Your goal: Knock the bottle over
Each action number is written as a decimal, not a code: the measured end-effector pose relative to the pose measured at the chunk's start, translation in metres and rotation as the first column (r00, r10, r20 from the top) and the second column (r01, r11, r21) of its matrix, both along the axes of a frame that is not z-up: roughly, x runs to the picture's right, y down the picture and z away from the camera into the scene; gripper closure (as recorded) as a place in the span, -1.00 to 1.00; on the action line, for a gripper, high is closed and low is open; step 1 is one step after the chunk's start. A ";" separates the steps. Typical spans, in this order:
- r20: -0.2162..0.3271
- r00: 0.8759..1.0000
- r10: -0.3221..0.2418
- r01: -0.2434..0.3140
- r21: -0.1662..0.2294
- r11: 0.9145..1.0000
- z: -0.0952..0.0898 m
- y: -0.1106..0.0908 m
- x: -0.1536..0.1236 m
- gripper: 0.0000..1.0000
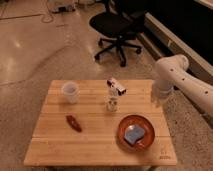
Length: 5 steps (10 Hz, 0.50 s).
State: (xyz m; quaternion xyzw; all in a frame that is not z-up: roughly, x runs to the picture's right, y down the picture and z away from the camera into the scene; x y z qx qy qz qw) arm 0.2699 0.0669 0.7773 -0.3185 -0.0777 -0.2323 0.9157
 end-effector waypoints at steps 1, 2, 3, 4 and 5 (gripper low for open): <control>-0.003 1.000 -0.003 0.003 -0.003 1.000 0.001 -0.008 0.000 0.17; 0.005 1.000 -0.004 0.004 -0.014 1.000 -0.003 -0.011 0.001 0.17; 0.003 1.000 -0.001 0.001 -0.017 1.000 -0.006 -0.005 0.003 0.17; -0.004 1.000 0.002 -0.002 -0.012 1.000 -0.005 0.002 0.005 0.17; 0.005 1.000 -0.002 0.002 -0.006 1.000 0.000 0.002 0.000 0.17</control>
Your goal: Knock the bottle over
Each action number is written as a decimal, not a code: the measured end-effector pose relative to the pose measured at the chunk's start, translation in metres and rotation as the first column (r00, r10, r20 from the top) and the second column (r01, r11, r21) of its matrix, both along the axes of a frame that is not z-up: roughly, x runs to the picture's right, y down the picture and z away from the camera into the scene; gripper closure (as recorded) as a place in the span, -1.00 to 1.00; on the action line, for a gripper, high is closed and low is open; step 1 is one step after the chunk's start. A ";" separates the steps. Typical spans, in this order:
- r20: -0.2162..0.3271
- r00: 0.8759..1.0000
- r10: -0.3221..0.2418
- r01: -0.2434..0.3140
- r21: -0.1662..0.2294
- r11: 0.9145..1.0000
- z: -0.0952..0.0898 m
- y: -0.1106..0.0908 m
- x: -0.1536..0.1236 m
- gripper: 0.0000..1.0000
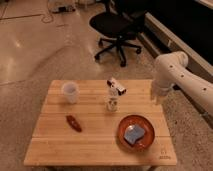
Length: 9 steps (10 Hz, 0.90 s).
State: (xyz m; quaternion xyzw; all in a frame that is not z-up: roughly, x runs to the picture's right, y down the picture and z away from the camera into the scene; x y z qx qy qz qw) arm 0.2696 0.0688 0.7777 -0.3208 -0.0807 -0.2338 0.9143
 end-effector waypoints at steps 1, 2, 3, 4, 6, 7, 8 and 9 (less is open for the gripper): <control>0.001 1.000 -0.004 0.004 0.003 1.000 0.001 -0.006 -0.005 0.17; 0.002 1.000 -0.004 0.004 -0.001 1.000 0.000 -0.009 -0.007 0.17; -0.004 1.000 -0.003 0.002 -0.004 1.000 -0.003 -0.012 0.003 0.17; -0.005 1.000 -0.001 0.001 -0.003 1.000 -0.004 -0.012 0.011 0.17; 0.006 1.000 -0.012 0.012 -0.007 1.000 -0.001 -0.006 0.012 0.17; 0.002 1.000 -0.010 0.010 -0.002 1.000 0.000 -0.011 0.007 0.17; 0.004 1.000 -0.010 0.010 -0.001 1.000 0.000 -0.017 -0.005 0.17; 0.003 1.000 -0.009 0.009 -0.005 1.000 -0.002 -0.015 -0.007 0.17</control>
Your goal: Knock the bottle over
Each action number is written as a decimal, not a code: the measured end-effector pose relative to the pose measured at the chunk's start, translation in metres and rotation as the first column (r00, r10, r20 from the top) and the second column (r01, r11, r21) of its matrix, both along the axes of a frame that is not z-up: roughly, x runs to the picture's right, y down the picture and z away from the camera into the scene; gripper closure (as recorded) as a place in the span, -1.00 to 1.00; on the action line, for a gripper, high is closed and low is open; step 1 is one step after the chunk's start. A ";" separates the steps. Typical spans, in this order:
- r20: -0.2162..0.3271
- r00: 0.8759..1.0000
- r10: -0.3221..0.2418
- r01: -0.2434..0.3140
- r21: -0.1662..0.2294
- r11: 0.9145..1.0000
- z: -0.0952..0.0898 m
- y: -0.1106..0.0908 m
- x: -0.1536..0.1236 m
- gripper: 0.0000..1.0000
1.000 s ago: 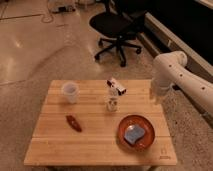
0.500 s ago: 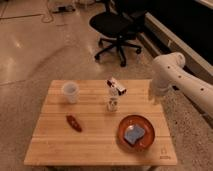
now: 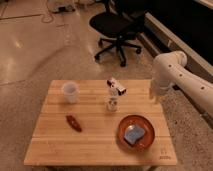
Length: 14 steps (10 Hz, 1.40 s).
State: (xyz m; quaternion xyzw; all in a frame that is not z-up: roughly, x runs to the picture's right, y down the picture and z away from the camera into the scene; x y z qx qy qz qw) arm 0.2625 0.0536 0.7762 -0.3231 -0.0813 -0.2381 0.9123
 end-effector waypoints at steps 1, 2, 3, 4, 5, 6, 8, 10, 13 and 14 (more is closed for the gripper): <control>-0.002 1.000 0.002 -0.002 -0.002 1.000 -0.001 0.002 0.005 0.17; 0.000 1.000 -0.001 0.001 -0.005 1.000 0.001 0.006 0.012 0.17; 0.002 1.000 0.002 -0.002 -0.001 1.000 0.004 0.001 0.011 0.17; 0.005 1.000 0.001 -0.001 0.002 1.000 0.005 -0.006 0.005 0.17; 0.004 1.000 0.000 0.000 0.001 1.000 0.014 -0.016 -0.001 0.17; 0.005 1.000 0.000 0.000 0.001 1.000 0.017 -0.017 -0.003 0.17; 0.002 1.000 -0.001 0.001 -0.002 1.000 0.012 -0.016 -0.002 0.17; 0.003 1.000 -0.001 0.001 -0.005 1.000 0.006 -0.013 -0.005 0.17; 0.007 1.000 -0.019 0.019 -0.008 1.000 0.011 -0.023 -0.002 0.17; 0.006 1.000 -0.020 0.020 -0.011 1.000 0.011 -0.022 -0.009 0.17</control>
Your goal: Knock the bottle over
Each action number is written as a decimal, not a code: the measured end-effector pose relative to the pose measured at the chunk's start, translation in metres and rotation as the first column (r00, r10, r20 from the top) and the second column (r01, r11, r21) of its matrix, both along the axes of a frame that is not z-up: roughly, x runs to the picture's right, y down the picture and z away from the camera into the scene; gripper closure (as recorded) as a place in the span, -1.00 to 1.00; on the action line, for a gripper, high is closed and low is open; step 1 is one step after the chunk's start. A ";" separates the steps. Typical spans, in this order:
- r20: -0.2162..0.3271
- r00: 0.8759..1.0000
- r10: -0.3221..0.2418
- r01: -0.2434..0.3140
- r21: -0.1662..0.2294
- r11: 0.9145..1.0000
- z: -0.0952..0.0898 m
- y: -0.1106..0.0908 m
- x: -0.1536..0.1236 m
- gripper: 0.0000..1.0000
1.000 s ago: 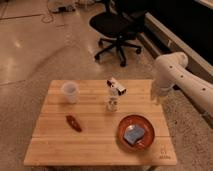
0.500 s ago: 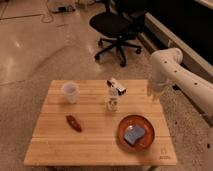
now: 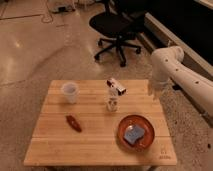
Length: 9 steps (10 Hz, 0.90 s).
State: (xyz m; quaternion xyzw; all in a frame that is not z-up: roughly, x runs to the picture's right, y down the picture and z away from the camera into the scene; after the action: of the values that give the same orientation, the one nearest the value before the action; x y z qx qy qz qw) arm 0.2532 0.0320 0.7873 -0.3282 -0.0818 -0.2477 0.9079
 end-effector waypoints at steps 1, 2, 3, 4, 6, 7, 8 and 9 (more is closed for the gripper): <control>-0.006 1.000 0.005 -0.005 0.000 1.000 -0.001 0.001 -0.006 0.17; -0.001 1.000 0.006 -0.006 0.006 1.000 0.003 -0.001 -0.014 0.17; 0.001 1.000 0.008 -0.008 0.005 1.000 0.007 0.002 -0.014 0.17; -0.003 1.000 0.010 -0.010 0.003 1.000 0.011 0.006 -0.009 0.17; 0.007 1.000 -0.002 0.002 -0.021 1.000 0.011 0.010 -0.022 0.17; 0.004 1.000 0.002 -0.002 -0.013 1.000 0.005 0.007 -0.027 0.17; 0.002 1.000 -0.002 0.002 -0.014 1.000 0.003 -0.005 -0.031 0.17; 0.006 1.000 -0.003 0.003 -0.012 1.000 0.004 -0.006 -0.030 0.17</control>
State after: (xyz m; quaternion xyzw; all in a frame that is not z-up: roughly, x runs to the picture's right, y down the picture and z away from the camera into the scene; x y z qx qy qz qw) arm 0.2230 0.0259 0.7915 -0.3330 -0.0853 -0.2494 0.9053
